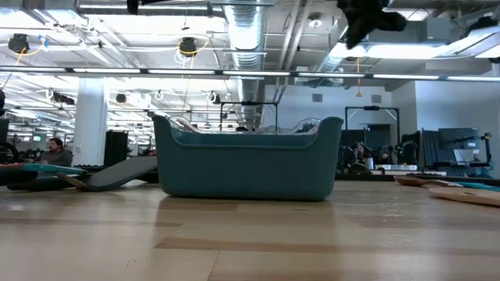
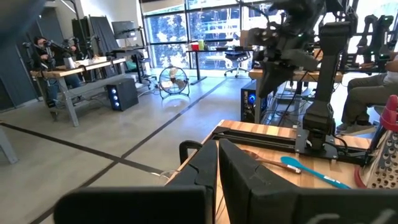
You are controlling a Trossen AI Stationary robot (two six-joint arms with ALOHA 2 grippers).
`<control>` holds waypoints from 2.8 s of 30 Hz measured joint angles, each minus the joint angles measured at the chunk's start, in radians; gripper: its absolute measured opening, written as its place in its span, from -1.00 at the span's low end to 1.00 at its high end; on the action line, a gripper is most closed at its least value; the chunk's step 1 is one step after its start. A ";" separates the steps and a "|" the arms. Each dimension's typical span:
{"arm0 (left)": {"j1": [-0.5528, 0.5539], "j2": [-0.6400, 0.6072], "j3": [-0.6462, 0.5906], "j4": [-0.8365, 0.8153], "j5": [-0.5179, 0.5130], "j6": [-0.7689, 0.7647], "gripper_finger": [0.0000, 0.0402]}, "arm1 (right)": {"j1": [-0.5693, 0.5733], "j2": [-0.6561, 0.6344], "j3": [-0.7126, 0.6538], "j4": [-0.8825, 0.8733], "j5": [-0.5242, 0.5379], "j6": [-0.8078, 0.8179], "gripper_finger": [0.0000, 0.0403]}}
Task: Pick & Place Kitchen Items
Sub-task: Put the top wooden serving spoon into the bottom transparent bin
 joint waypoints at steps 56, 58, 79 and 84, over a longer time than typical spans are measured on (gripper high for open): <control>0.000 0.001 0.000 -0.004 0.004 0.000 -0.98 | -0.442 0.000 -0.435 0.259 -0.265 -0.053 -1.00; 0.000 0.001 0.000 -0.004 0.000 0.000 -0.98 | -0.454 0.000 -0.435 0.284 -0.227 0.006 -1.00; 0.000 0.001 0.000 0.006 0.002 0.000 -0.98 | -0.448 0.000 -0.435 0.251 -0.236 -0.076 -1.00; 0.000 0.001 0.000 0.005 0.002 0.000 -0.98 | -0.448 -0.002 -0.456 0.189 -0.216 -0.111 -1.00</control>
